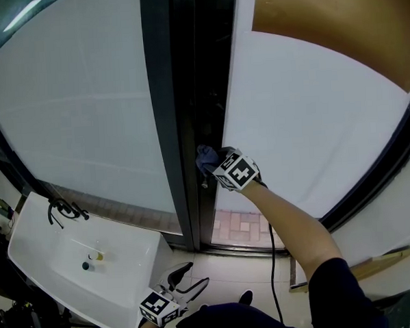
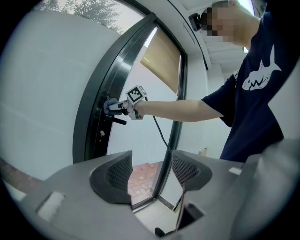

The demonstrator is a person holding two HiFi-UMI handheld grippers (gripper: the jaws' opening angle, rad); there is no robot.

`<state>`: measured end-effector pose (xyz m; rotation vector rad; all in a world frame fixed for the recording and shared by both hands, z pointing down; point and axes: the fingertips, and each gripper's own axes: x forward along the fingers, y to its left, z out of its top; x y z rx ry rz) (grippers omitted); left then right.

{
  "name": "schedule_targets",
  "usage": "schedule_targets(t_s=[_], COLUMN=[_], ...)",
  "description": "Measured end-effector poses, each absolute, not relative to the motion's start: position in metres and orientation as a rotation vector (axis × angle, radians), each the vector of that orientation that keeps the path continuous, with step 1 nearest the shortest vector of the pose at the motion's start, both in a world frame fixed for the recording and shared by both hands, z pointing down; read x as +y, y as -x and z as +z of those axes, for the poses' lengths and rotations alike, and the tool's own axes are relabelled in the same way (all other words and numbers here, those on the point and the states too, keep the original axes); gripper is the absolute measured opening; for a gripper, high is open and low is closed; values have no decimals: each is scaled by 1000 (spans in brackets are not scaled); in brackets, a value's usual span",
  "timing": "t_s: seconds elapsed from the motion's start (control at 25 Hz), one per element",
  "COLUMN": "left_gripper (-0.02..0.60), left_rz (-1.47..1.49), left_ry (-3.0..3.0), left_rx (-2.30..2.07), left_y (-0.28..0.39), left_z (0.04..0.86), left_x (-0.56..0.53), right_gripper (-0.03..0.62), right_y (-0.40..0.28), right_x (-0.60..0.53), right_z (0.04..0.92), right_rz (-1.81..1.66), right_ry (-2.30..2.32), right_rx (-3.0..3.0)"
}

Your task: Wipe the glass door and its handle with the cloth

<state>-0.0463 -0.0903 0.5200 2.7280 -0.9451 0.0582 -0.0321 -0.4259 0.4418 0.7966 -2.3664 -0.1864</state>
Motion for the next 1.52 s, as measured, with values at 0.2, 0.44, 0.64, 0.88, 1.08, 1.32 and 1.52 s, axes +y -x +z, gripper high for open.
schedule_targets(t_s=[0.2, 0.44, 0.64, 0.88, 1.08, 1.32, 1.52], left_gripper=[261, 261, 261, 261, 261, 261, 261], left_rz=[58, 58, 62, 51, 68, 61, 59], left_ry=[-2739, -2746, -2735, -2734, -2756, -2772, -2758], left_rx=[-946, -935, -940, -931, -904, -894, -922], left_y=[44, 39, 38, 34, 27, 23, 31], left_z=[522, 517, 516, 515, 523, 518, 520], left_x=[-90, -90, -90, -91, -90, -91, -91], right_gripper=[140, 140, 140, 140, 140, 140, 140], right_y=[29, 30, 21, -7, -37, -69, -89], right_x=[-416, -410, -402, -395, -391, -387, -386], right_z=[462, 467, 472, 475, 478, 482, 479], right_rz=[164, 43, -63, -74, -58, -125, -176], right_ry=[-708, -676, -615, -596, -600, -614, -625], right_rx=[-2404, -2309, -2226, -2189, -2159, -2058, -2030])
